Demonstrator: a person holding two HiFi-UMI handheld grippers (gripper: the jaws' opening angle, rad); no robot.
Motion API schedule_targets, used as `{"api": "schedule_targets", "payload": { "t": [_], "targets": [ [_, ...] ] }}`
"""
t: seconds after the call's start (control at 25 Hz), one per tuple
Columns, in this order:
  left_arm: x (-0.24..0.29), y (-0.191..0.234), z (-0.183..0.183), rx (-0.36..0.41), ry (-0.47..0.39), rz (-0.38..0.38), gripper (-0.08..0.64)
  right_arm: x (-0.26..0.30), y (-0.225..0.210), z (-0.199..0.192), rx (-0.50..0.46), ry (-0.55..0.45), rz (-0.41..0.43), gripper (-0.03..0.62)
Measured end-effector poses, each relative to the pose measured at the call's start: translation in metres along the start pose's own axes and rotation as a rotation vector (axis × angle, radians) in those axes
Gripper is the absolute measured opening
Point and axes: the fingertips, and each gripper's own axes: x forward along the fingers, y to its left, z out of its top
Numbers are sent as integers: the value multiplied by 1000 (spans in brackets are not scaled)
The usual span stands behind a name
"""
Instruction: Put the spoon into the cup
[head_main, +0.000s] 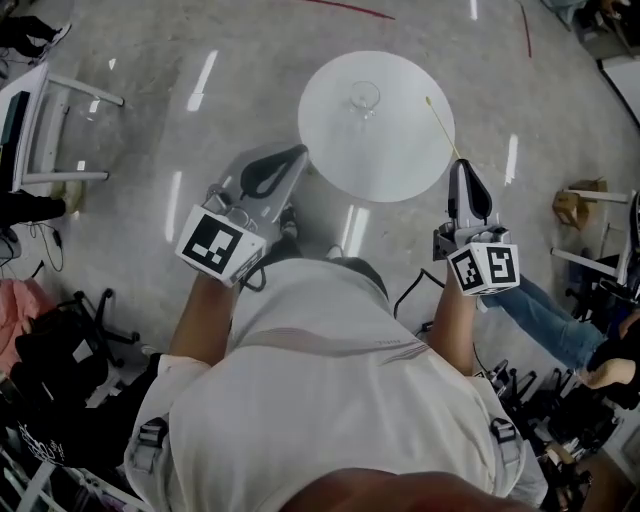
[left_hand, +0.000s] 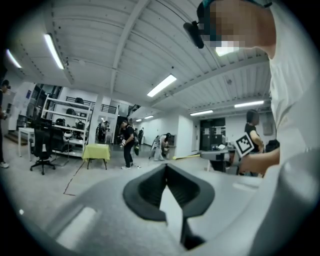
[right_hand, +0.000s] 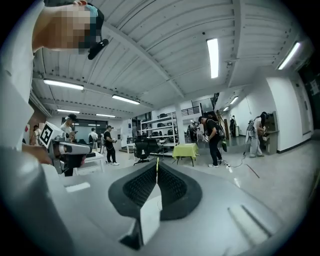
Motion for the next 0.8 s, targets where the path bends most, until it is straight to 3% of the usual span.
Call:
{"api": "schedule_targets", "payload": {
  "t": [0.24,0.4,0.56,0.8],
  "targets": [
    [28,74,-4,-16,-3,-23,2,68,7,-8,-28,74,5,12],
    [49,96,-8,-21,18,-36,2,96,3,-27,-24,154,-5,12],
    [76,101,-17,-39,44,-35,2,116,-21,-59,-96,302,-1,12],
    [112,104,-33,-84,80,69,2,144,-62,-109,-147,440,52,12]
  ]
}}
